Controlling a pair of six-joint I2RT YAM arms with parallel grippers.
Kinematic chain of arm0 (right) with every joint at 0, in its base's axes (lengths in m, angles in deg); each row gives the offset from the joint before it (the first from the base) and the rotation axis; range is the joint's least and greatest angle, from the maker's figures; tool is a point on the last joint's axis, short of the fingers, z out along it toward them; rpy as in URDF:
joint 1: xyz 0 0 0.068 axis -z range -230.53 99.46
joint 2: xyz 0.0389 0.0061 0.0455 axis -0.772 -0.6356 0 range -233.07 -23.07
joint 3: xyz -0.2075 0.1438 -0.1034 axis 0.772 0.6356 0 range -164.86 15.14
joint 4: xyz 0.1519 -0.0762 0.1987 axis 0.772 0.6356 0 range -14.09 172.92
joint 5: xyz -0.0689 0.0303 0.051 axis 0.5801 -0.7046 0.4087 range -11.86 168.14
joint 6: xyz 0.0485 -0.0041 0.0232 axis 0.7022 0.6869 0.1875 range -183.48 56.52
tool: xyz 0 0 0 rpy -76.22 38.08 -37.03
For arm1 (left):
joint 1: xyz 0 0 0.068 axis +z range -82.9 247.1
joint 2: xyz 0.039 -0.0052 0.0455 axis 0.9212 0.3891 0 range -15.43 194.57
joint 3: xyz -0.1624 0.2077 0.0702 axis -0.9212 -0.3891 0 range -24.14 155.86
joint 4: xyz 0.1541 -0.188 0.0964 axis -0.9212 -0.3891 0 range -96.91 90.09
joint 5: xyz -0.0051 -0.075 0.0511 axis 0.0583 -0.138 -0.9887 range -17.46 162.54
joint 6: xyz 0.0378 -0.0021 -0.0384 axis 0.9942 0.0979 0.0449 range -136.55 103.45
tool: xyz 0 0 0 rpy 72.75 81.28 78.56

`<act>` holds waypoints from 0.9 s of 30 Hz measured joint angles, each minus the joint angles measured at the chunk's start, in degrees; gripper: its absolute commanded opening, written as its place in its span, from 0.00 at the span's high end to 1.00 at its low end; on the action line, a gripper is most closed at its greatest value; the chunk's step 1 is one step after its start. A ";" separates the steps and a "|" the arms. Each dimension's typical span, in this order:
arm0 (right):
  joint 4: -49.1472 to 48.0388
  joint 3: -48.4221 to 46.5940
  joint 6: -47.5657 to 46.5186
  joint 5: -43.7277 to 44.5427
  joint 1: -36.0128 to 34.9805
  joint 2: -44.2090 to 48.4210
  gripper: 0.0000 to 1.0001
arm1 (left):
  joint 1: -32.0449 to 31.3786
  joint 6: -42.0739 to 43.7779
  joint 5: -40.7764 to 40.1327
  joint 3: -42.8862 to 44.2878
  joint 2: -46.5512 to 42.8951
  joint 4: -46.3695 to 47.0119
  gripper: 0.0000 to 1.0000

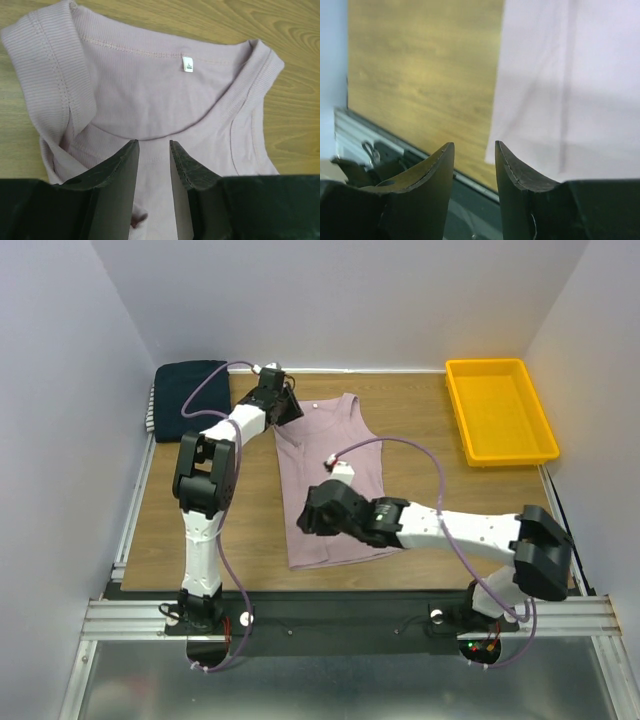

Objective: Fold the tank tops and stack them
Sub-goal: Fold the tank top

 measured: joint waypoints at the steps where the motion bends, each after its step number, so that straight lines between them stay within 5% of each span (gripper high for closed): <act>1: 0.07 0.90 -0.37 0.28 1.31 1.68 0.55 | -0.04 -0.04 -0.04 0.00 -0.57 -0.11 0.58; 7: 0.61 4.04 -6.14 -3.34 15.72 6.08 0.58 | -0.85 -1.29 -3.26 -0.96 -5.97 -1.05 0.60; 17: 1.36 -3.65 -19.12 -16.06 45.97 -5.88 0.60 | -9.90 -4.70 -10.21 -15.45 -23.39 1.14 0.64; 27: 0.79 -16.44 -27.08 -23.50 53.79 -22.32 0.62 | -29.46 -8.24 -12.07 -31.01 -27.56 4.26 0.70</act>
